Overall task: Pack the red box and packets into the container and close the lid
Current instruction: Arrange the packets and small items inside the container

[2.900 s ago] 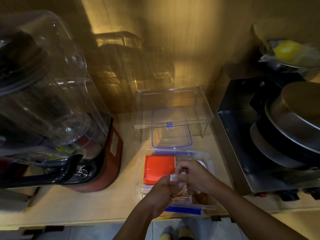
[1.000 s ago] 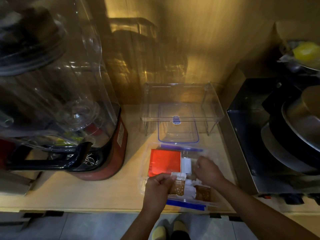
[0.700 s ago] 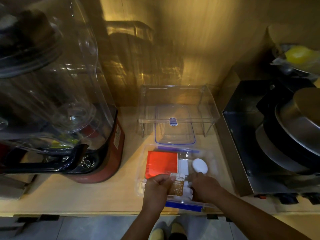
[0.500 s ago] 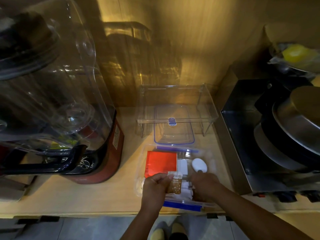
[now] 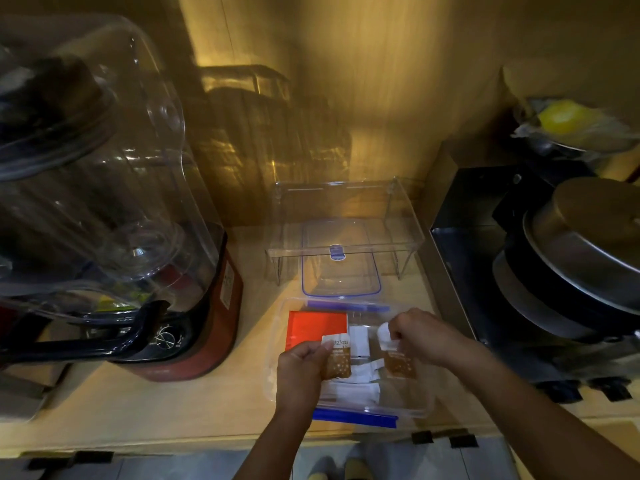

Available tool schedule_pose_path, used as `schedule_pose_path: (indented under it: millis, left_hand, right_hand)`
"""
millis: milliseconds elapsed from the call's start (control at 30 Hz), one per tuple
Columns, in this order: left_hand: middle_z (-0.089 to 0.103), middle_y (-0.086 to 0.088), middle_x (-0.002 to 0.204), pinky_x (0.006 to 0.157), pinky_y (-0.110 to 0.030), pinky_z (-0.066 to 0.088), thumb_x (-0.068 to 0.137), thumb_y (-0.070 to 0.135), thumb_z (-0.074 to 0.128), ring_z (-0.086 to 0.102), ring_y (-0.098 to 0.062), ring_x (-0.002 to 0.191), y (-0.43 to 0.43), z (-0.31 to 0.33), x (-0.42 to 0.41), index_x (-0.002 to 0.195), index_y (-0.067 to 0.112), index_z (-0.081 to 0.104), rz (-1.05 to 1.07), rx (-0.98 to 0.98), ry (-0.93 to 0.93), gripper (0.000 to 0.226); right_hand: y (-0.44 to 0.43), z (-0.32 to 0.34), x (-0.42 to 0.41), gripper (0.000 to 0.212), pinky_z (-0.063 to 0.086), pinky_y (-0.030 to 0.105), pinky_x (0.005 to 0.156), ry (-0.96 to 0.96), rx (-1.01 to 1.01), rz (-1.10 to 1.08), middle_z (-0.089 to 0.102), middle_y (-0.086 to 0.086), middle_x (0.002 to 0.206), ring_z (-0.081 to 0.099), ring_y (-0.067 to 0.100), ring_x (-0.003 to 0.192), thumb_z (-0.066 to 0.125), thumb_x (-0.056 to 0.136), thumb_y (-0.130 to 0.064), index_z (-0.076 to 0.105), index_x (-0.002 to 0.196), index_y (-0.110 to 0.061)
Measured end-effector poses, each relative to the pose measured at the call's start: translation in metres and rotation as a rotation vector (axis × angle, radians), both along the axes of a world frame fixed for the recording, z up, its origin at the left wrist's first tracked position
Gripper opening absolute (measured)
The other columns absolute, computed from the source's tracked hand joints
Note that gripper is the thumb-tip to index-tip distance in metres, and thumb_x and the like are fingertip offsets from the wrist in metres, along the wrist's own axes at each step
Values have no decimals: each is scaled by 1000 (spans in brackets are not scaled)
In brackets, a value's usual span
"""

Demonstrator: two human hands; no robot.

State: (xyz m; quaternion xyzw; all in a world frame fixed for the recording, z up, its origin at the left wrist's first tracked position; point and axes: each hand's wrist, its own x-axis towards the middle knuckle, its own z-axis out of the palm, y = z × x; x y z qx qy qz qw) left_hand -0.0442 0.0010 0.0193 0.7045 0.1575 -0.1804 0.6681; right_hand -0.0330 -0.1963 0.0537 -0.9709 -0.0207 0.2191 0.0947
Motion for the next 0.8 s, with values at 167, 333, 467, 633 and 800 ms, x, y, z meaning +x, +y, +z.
schedule_pose_path:
  millis: [167, 333, 467, 633, 800]
  left_hand:
    - [73, 13, 64, 61, -25, 52, 83, 21, 67, 70, -9, 67, 0, 2, -1, 68, 21, 72, 5, -8, 12, 16]
    - [76, -2, 73, 65, -31, 57, 84, 18, 65, 72, -18, 71, -2, 3, -1, 75, 13, 74, -31, -44, 49, 14]
    - [74, -6, 80, 70, -35, 57, 86, 18, 63, 71, -23, 76, -6, 4, -3, 79, 11, 71, -43, -46, 65, 13]
    - [73, 1, 75, 58, -24, 53, 88, 23, 60, 70, -16, 70, -7, 4, -4, 78, 16, 69, -65, -40, 71, 15]
    - [71, -8, 81, 66, -30, 56, 91, 17, 56, 68, -24, 77, -9, 3, -5, 78, 13, 68, -63, -58, 111, 18]
  right_hand:
    - [-5, 17, 4, 20, 43, 17, 69, 138, 308, 52, 57, -10, 76, 56, 5, 75, 60, 85, -11, 62, 71, -25]
    - [12, 16, 4, 5, 51, 26, 70, 161, 711, -148, 67, -3, 78, 63, 7, 74, 67, 84, -19, 67, 78, -20]
    - [28, 0, -2, 8, 57, 39, 82, 102, 817, -300, 67, 2, 92, 66, 18, 89, 65, 85, -19, 63, 82, -12]
    - [33, -11, -6, 11, 56, 44, 69, 71, 816, -356, 66, 5, 91, 67, 30, 82, 66, 85, -16, 60, 84, -7]
    - [32, -18, -5, 9, 48, 24, 49, 82, 812, -369, 62, 7, 77, 58, 13, 58, 65, 85, -10, 57, 82, -8]
